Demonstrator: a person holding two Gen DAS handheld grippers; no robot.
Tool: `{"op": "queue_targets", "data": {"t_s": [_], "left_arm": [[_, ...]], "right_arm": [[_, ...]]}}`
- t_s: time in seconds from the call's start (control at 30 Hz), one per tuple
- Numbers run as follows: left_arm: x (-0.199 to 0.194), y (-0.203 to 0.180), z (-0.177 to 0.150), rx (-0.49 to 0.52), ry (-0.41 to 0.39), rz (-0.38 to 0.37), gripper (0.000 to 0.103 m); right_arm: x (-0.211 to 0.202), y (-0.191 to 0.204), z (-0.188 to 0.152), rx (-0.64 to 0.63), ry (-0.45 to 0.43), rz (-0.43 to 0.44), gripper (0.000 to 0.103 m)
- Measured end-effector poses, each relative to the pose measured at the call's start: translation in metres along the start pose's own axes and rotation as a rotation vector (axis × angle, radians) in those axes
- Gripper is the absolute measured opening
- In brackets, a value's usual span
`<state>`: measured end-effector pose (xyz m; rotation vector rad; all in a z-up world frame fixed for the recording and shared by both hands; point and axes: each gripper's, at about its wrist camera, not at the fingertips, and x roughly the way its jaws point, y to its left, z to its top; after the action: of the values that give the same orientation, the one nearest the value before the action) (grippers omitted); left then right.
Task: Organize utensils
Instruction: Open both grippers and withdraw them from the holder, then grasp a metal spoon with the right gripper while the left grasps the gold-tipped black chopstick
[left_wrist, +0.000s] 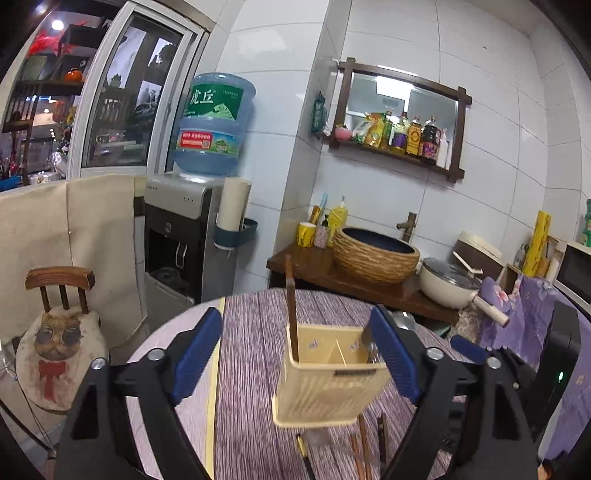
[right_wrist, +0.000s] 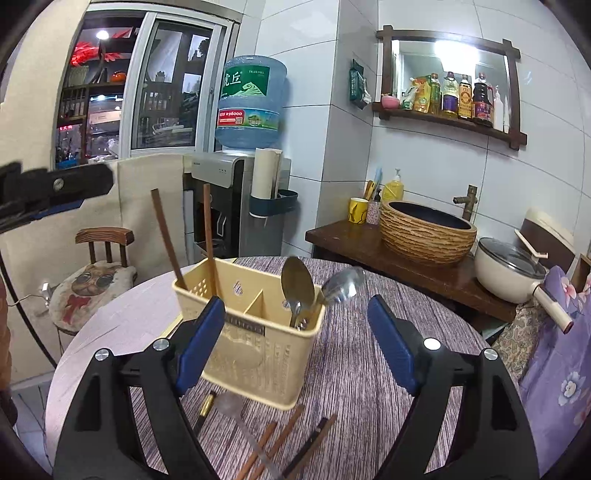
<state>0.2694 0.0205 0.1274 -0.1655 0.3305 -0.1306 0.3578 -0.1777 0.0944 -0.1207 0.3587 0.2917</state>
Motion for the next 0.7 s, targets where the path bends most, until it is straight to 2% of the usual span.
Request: {"op": "queue_targets", "data": {"t_s": [0.23,0.43,0.53,0.7], "left_arm": [[-0.001,0.013,-0.048,-0.019,0.19,-0.025,0.088],[0.007,0.026,-0.095,0.003,0.342,0.014,0.088],[0.01,0.033,-0.117,-0.004,0.413,0.009,0.086],[0.012,0.039,-0.138,-0.01,0.486,0.005,0.069]], "right_arm": [[-0.028,-0.009,-0.039,0.024,0.086,0.079,0.08],[-0.029,0.006,-0.067,-0.068,0.194,0.202,0.08],[-0.02,0.016,-0.081,-0.112,0.259,0.252,0.078],[0.013,0.028,-0.097,-0.162,0.364,0.278,0.066]]}}
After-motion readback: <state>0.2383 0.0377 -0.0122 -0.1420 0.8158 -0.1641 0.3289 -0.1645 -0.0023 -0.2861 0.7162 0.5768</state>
